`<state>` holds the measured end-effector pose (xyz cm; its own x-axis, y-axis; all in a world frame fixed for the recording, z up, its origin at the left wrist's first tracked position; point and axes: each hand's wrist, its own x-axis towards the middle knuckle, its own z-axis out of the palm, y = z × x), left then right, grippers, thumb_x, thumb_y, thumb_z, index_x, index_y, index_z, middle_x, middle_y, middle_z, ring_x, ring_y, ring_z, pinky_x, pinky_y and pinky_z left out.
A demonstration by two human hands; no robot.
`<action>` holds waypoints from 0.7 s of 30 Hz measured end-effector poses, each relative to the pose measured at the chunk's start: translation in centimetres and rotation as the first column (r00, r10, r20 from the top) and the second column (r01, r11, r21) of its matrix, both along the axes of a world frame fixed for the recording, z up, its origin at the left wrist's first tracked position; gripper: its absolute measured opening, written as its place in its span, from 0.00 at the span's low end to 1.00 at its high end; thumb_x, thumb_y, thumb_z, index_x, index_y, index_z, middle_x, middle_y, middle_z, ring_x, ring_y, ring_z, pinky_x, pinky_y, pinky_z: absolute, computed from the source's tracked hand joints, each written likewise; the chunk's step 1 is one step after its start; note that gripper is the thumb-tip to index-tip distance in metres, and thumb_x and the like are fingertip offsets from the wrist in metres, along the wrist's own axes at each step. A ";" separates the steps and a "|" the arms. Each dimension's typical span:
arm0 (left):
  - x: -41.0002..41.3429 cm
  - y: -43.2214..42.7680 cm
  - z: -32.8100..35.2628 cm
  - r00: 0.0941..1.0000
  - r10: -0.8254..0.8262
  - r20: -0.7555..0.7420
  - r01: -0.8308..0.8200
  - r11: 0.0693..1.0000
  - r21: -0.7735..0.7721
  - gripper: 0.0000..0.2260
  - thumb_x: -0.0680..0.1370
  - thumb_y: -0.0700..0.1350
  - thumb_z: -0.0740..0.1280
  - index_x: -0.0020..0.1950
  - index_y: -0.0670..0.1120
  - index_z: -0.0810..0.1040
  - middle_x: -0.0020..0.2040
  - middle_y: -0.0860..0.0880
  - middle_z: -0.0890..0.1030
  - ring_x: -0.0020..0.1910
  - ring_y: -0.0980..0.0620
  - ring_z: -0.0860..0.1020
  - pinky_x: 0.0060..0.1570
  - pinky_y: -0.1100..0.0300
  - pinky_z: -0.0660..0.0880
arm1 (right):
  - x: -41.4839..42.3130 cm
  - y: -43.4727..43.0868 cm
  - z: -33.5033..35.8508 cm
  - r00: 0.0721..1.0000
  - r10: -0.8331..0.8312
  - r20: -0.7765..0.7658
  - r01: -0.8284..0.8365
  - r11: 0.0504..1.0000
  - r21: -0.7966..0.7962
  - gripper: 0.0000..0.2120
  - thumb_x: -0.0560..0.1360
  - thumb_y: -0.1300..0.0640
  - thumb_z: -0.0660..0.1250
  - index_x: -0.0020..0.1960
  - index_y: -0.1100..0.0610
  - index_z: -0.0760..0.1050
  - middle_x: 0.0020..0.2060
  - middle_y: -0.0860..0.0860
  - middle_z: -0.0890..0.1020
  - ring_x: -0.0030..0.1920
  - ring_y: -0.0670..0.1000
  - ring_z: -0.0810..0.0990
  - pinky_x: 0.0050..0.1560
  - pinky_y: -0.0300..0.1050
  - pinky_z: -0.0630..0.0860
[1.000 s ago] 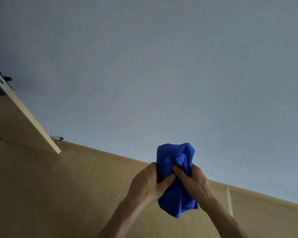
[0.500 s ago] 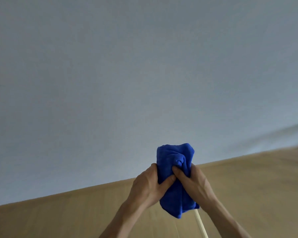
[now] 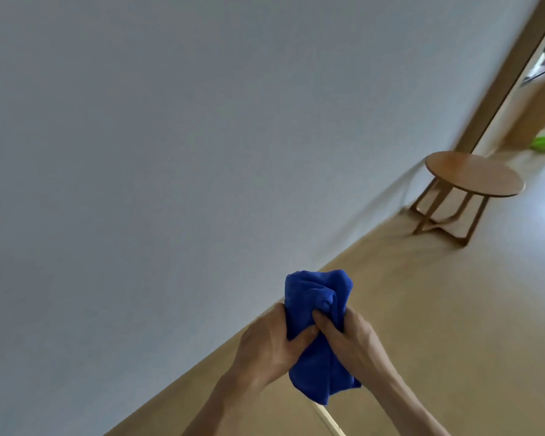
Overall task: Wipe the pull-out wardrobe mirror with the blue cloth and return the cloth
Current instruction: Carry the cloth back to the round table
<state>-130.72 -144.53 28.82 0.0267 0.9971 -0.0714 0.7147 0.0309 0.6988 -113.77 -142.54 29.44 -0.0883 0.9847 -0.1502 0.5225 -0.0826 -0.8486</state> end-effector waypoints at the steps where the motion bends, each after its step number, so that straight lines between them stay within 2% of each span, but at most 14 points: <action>1: 0.0 1.2 0.0 1.000 -0.023 -0.001 0.023 1.000 0.012 0.21 0.69 0.78 0.56 0.41 0.61 0.67 0.35 0.58 0.80 0.41 0.74 0.75 0.34 0.75 0.70 | 0.1 0.7 0.2 1.000 -0.024 0.007 0.024 1.000 0.006 0.07 0.79 0.46 0.63 0.42 0.36 0.73 0.36 0.37 0.83 0.36 0.39 0.82 0.30 0.31 0.71; 4: -0.2 4.5 -0.2 0.995 -0.100 -0.016 0.101 0.994 0.045 0.21 0.70 0.79 0.55 0.41 0.63 0.68 0.35 0.59 0.80 0.40 0.72 0.76 0.31 0.74 0.71 | 0.2 2.5 0.3 0.995 -0.095 0.026 0.094 0.995 0.013 0.05 0.78 0.45 0.64 0.43 0.40 0.73 0.38 0.36 0.83 0.37 0.39 0.82 0.33 0.34 0.72; 6: -0.1 6.4 0.0 0.987 -0.155 -0.047 0.157 0.986 0.051 0.22 0.70 0.79 0.54 0.40 0.61 0.67 0.35 0.58 0.80 0.39 0.68 0.78 0.30 0.70 0.73 | 0.3 3.4 0.3 0.990 -0.139 0.038 0.138 0.990 0.016 0.05 0.79 0.44 0.63 0.45 0.42 0.74 0.39 0.35 0.83 0.38 0.39 0.81 0.35 0.36 0.72; 10: 1.1 9.3 0.1 0.960 -0.272 -0.066 0.274 0.962 0.023 0.24 0.69 0.79 0.52 0.42 0.59 0.67 0.35 0.56 0.80 0.33 0.60 0.79 0.32 0.65 0.75 | 1.2 4.5 0.4 0.972 -0.232 0.042 0.231 0.973 0.022 0.03 0.79 0.44 0.63 0.47 0.40 0.74 0.40 0.32 0.82 0.40 0.37 0.81 0.37 0.36 0.73; 16: 4.0 12.8 0.0 0.922 -0.379 -0.082 0.382 0.924 0.024 0.27 0.69 0.80 0.52 0.48 0.58 0.69 0.36 0.58 0.80 0.34 0.61 0.79 0.38 0.61 0.80 | 4.0 5.9 0.3 0.938 -0.344 0.048 0.343 0.939 0.032 0.02 0.78 0.43 0.63 0.49 0.37 0.74 0.42 0.32 0.82 0.41 0.36 0.81 0.41 0.40 0.76; 21: 7.8 15.2 0.1 0.889 -0.452 -0.071 0.453 0.891 0.000 0.28 0.70 0.80 0.52 0.49 0.57 0.70 0.35 0.59 0.79 0.33 0.62 0.79 0.35 0.65 0.78 | 7.6 7.0 -0.4 0.906 -0.422 0.040 0.421 0.906 0.038 0.02 0.78 0.43 0.63 0.48 0.35 0.73 0.41 0.33 0.82 0.41 0.37 0.81 0.41 0.41 0.77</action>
<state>-122.88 -129.36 28.87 0.4711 0.8791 -0.0732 0.6935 -0.3178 0.6466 -106.20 -135.50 29.06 0.3423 0.9324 -0.1161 0.4827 -0.2805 -0.8297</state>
